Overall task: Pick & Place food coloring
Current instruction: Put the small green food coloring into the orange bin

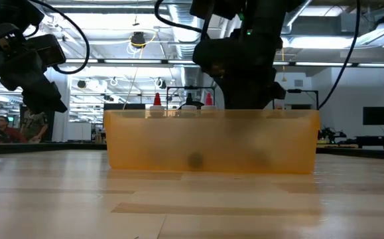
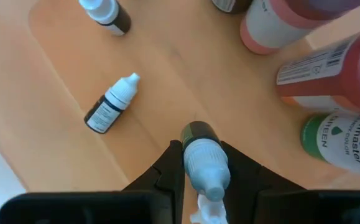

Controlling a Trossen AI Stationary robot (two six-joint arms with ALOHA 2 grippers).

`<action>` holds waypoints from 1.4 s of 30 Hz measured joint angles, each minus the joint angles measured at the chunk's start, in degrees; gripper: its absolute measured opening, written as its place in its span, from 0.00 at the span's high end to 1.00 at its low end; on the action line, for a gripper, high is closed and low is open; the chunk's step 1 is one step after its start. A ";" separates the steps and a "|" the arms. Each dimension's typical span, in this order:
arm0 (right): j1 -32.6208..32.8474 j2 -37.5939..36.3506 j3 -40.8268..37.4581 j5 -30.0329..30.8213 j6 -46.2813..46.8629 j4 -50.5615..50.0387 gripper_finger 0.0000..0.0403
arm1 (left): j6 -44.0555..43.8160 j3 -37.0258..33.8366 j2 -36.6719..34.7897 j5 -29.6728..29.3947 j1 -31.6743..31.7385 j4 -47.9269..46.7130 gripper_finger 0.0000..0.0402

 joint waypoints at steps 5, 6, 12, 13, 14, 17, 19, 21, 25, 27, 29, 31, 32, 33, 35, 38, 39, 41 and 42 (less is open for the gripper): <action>1.09 0.00 0.00 1.14 -0.08 0.01 0.82 | 0.02 0.00 0.00 -0.02 0.00 -0.01 0.49; 1.19 0.00 0.00 1.78 0.17 0.01 0.82 | 0.02 0.00 0.02 -0.02 0.00 0.01 0.49; 1.63 -0.40 0.00 4.34 1.70 -0.40 0.82 | 0.02 0.00 0.00 -0.04 0.00 -0.01 0.49; 1.63 -0.41 0.00 4.32 1.70 -0.41 0.82 | 0.02 0.00 0.00 -0.04 0.00 -0.01 0.49; 1.64 -0.39 0.00 4.29 1.70 -0.43 0.82 | 0.02 0.00 0.00 -0.04 0.00 -0.01 0.49; 1.96 -0.39 0.00 4.14 2.36 -0.41 0.82 | 0.02 0.00 0.01 -0.06 0.00 -0.01 0.49; 2.28 -0.39 0.00 4.08 3.34 -0.47 0.82 | 0.04 0.00 0.02 -0.06 0.00 -0.03 0.49; 2.31 -0.39 0.00 4.08 3.77 -0.45 0.82 | 0.04 0.00 0.00 -0.06 0.00 -0.03 0.49; 2.29 -0.39 0.00 3.86 4.23 -0.43 0.82 | 0.04 0.00 0.01 -0.08 0.00 -0.03 0.49; 2.26 -0.39 0.00 3.84 4.21 -0.45 0.82 | 0.05 0.00 0.00 -0.08 0.00 -0.03 0.49; 2.26 -0.39 0.00 3.86 4.22 -0.43 0.82 | 0.07 0.00 0.00 -0.08 0.00 -0.03 0.49; 2.26 -0.39 0.00 3.82 4.21 -0.43 0.82 | 0.07 0.00 0.00 -0.08 0.00 -0.03 0.49; 2.26 -0.39 0.00 3.81 4.22 -0.43 0.82 | 0.07 0.00 0.02 -0.08 0.00 -0.03 0.49; 2.26 -0.39 0.00 3.80 4.22 -0.43 0.82 | 0.07 0.00 0.00 -0.08 0.00 -0.03 0.49; 2.26 -0.39 -0.01 3.68 4.23 -0.43 0.82 | 0.07 0.00 0.00 -0.08 0.00 -0.04 0.49; 2.26 -0.39 0.00 3.67 4.25 -0.45 0.82 | 0.07 0.00 0.00 -0.08 0.00 -0.05 0.49; 2.26 -0.39 0.00 3.43 4.26 -0.45 0.82 | 0.07 0.00 0.01 -0.08 0.00 -0.05 0.49; 2.26 -0.39 0.00 2.45 4.28 -0.57 0.82 | 0.07 0.00 0.00 -0.08 0.00 -0.05 0.49; 2.26 -0.39 0.00 2.07 4.31 -0.78 0.82 | 0.07 0.00 0.02 -0.08 0.00 -0.07 0.49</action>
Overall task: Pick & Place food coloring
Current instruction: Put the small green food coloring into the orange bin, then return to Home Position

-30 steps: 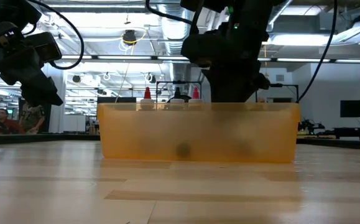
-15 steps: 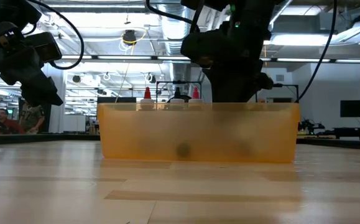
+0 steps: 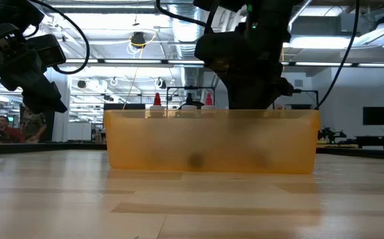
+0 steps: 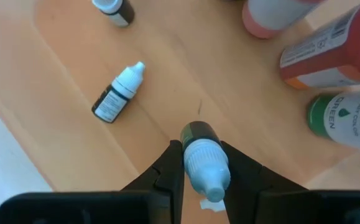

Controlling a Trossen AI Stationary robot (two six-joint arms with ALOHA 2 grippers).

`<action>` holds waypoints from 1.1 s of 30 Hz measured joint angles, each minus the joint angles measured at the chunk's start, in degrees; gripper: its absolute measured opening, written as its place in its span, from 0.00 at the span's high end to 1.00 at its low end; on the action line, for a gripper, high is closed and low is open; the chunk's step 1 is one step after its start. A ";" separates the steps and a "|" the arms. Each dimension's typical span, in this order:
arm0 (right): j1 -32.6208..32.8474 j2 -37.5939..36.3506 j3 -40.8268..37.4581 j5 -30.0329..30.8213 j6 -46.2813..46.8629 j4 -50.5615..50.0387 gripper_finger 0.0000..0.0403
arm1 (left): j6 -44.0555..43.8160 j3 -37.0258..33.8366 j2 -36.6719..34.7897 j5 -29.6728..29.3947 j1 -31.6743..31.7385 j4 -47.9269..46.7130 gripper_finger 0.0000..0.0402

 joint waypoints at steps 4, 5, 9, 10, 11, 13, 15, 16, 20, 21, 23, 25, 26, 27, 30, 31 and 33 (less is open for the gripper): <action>0.00 0.00 0.00 -0.87 0.04 -0.33 0.78 | 0.00 0.00 -0.01 0.00 0.00 0.02 0.49; 0.00 0.02 0.00 -1.18 0.02 -0.39 0.77 | 0.00 0.00 -0.02 0.00 0.00 0.02 0.49; 0.00 0.02 0.00 -1.25 -0.01 -0.49 0.73 | 0.00 0.00 0.00 0.00 0.00 0.00 0.49; 0.00 0.02 0.00 -1.26 -0.01 -0.48 0.72 | 0.00 0.00 -0.02 0.00 0.00 0.00 0.49; 0.00 0.02 0.00 -1.28 -0.01 -0.49 0.72 | 0.00 0.00 0.00 0.00 0.00 0.00 0.49; 0.00 0.02 0.00 -1.38 -0.01 -0.48 0.71 | 0.00 -0.01 -0.02 0.00 0.00 0.00 0.49; 0.00 0.02 0.00 -1.38 -0.01 -0.48 0.70 | 0.00 -0.02 -0.01 0.00 0.00 0.00 0.49; 0.00 0.02 0.00 -1.38 -0.03 -0.48 0.70 | 0.00 -0.02 0.00 0.00 0.00 0.00 0.49; 0.00 0.02 0.00 -1.38 -0.05 -0.46 0.70 | 0.00 -0.02 -0.02 0.00 0.00 0.00 0.49; 0.00 0.02 0.00 -1.38 -0.05 -0.44 0.70 | 0.00 -0.02 -0.02 0.00 0.00 0.00 0.49; 0.00 0.02 0.00 -1.38 0.01 -0.34 0.70 | 0.00 -0.02 0.00 0.00 0.00 0.00 0.49; 0.00 0.02 0.00 -1.38 0.44 0.01 0.71 | 0.00 -0.03 -0.02 0.00 0.00 0.00 0.49; 0.00 -0.01 0.12 -1.38 0.66 -0.08 0.71 | 0.00 -0.04 0.00 0.00 0.00 0.00 0.49; 0.00 -0.16 0.43 -1.36 0.91 -0.38 0.72 | 0.00 -0.04 -0.02 0.00 0.00 0.00 0.49; 0.28 -0.67 2.72 -1.19 0.93 -0.97 0.73 | 0.00 -0.04 0.00 0.00 0.00 0.00 0.49; 0.45 -1.10 3.56 -1.13 0.89 -1.93 0.73 | 0.00 -0.04 -0.01 0.00 0.00 0.02 0.49; 1.07 -1.82 5.73 -0.93 -0.12 -3.42 0.73 | -0.07 -0.04 -0.02 0.00 0.00 -0.01 0.49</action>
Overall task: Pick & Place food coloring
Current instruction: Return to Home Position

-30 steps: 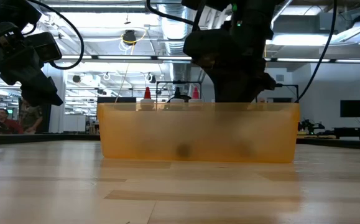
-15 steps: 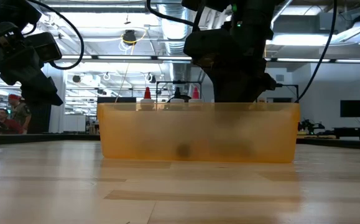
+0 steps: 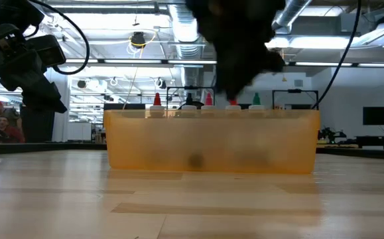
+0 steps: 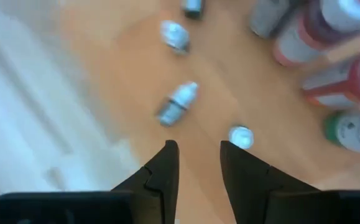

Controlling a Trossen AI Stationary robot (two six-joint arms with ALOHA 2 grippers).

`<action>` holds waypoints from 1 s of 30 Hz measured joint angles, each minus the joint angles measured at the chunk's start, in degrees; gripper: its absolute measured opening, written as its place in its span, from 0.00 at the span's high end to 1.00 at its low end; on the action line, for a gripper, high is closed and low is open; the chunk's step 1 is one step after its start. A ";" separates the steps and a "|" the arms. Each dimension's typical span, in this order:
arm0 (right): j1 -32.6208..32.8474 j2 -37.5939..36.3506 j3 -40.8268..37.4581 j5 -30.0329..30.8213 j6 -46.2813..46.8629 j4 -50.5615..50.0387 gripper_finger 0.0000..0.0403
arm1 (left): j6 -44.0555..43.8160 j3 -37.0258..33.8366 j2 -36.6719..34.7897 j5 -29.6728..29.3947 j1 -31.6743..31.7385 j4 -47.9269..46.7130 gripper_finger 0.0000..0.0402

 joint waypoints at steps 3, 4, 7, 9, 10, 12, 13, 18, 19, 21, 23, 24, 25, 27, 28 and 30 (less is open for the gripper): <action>1.07 -2.04 2.72 1.52 -1.62 -1.94 0.73 | -1.73 0.00 0.00 -0.02 0.00 -0.21 0.49; 1.45 -2.78 3.71 2.66 -2.37 -1.61 0.73 | -2.68 0.00 0.01 0.00 0.00 -0.21 0.49; 2.44 -6.20 5.00 6.59 -3.86 -3.20 0.73 | -6.19 0.00 0.00 -0.01 0.00 -0.25 0.49; 2.73 -8.73 5.42 7.70 -5.30 -3.61 0.73 | -7.65 0.00 0.00 -0.07 0.00 -0.74 0.49; 2.71 -10.11 5.42 7.68 -5.97 -4.52 0.73 | -7.69 -0.02 0.00 -0.17 0.00 -0.83 0.49; 2.67 -12.55 5.41 7.63 -6.23 -5.50 0.73 | -7.56 -0.02 0.00 -0.28 0.00 -1.02 0.49; 2.67 -13.63 5.47 7.71 -5.96 -5.63 0.73 | -7.59 -0.02 0.02 -0.28 0.00 -1.19 0.49; 3.26 -18.09 5.36 9.99 -7.23 -8.74 0.73 | -10.12 -0.02 0.00 -0.28 0.00 -1.04 0.49; 3.55 -18.66 5.36 10.77 -7.74 -9.20 0.73 | -10.07 -0.02 0.00 -0.22 0.00 -0.99 0.49; 4.63 -19.78 5.40 12.87 -8.00 -10.33 0.73 | -8.88 -0.02 0.00 0.04 0.02 -0.75 0.49; 6.00 -20.51 5.38 14.51 -8.07 -12.28 0.73 | -7.82 -0.02 0.00 0.17 0.00 0.71 0.49; 6.85 -20.82 5.38 15.26 -8.01 -12.94 0.73 | -7.35 -0.02 0.00 0.45 0.00 1.80 0.49; 7.69 -21.05 5.37 15.79 -7.92 -14.05 0.73 | -7.00 -0.02 0.00 0.87 0.00 3.03 0.49; 9.65 -21.46 5.36 17.30 -7.17 -15.30 0.73 | -5.97 -0.02 0.00 2.74 0.02 6.89 0.49; 10.62 -21.64 5.36 18.13 -6.46 -15.91 0.73 | -5.29 -0.02 -0.03 4.02 0.02 8.86 0.49; 12.54 -21.92 5.35 19.99 -5.13 -17.55 0.73 | -4.12 -0.02 0.00 6.86 0.02 13.39 0.49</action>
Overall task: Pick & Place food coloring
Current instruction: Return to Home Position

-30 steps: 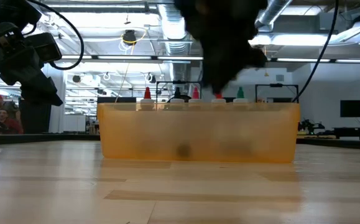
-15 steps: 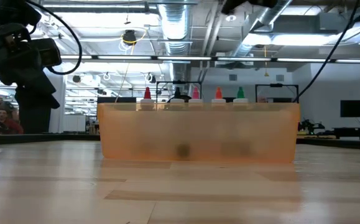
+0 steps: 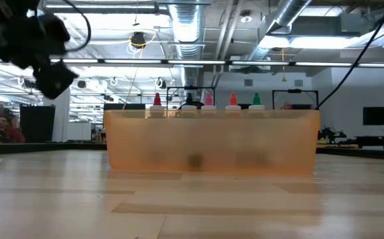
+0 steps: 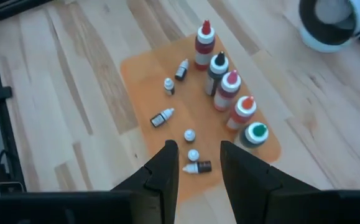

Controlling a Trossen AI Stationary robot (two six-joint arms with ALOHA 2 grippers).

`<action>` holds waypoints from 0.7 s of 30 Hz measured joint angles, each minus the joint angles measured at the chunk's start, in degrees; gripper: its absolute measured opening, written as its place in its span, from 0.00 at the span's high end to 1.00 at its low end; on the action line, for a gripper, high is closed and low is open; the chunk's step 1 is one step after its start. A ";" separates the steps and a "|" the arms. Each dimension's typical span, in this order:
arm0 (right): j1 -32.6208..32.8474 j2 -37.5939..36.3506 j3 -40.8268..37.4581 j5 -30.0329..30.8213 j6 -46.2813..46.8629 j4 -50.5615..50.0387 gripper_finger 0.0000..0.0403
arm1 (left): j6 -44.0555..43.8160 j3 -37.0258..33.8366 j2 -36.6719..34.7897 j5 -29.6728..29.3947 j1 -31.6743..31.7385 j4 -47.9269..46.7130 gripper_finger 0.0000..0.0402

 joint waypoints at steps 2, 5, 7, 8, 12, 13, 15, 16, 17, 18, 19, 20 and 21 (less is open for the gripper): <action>1.98 -0.40 0.01 2.06 1.60 -1.50 0.73 | 0.55 0.00 -0.02 2.56 0.00 4.02 0.49; 4.77 -1.37 -0.02 5.17 4.73 -4.31 0.73 | 1.63 0.00 -0.04 5.66 0.00 8.28 0.49; 6.64 -2.11 -0.02 7.14 6.66 -6.51 0.73 | 1.87 0.00 -0.04 6.43 -0.02 9.64 0.49; 7.40 -2.60 -0.02 8.20 7.13 -7.27 0.73 | 1.85 0.00 -0.04 6.45 -0.01 9.91 0.49; 8.96 -4.99 -0.04 12.37 7.06 -9.46 0.73 | 1.77 0.00 -0.02 6.93 0.00 9.94 0.49; 8.78 -5.65 -0.04 13.00 6.18 -9.53 0.73 | 1.76 0.00 -0.04 7.20 0.00 10.13 0.49; 7.78 -6.96 -0.04 13.46 3.82 -9.53 0.73 | 1.79 0.00 -0.04 7.31 0.00 10.96 0.49; 7.13 -7.54 -0.04 13.46 2.42 -9.51 0.73 | 1.89 0.00 -0.04 7.33 0.00 11.75 0.49; 6.30 -8.17 -0.04 13.40 0.99 -9.53 0.73 | 2.15 0.00 -0.04 7.35 0.00 12.55 0.49; 5.48 -8.87 -0.04 13.31 -0.47 -9.57 0.73 | 2.44 0.01 -0.08 7.37 0.03 13.08 0.49; 4.65 -9.60 -0.04 13.16 -1.91 -9.59 0.73 | 2.72 0.00 -0.09 7.55 0.21 13.17 0.49; 3.72 -10.40 -0.04 13.12 -3.40 -9.64 0.73 | 2.95 0.00 -0.06 8.25 0.56 13.16 0.49; 2.84 -11.15 -0.04 13.00 -4.79 -9.70 0.73 | 3.01 0.00 -0.04 9.31 1.06 13.25 0.49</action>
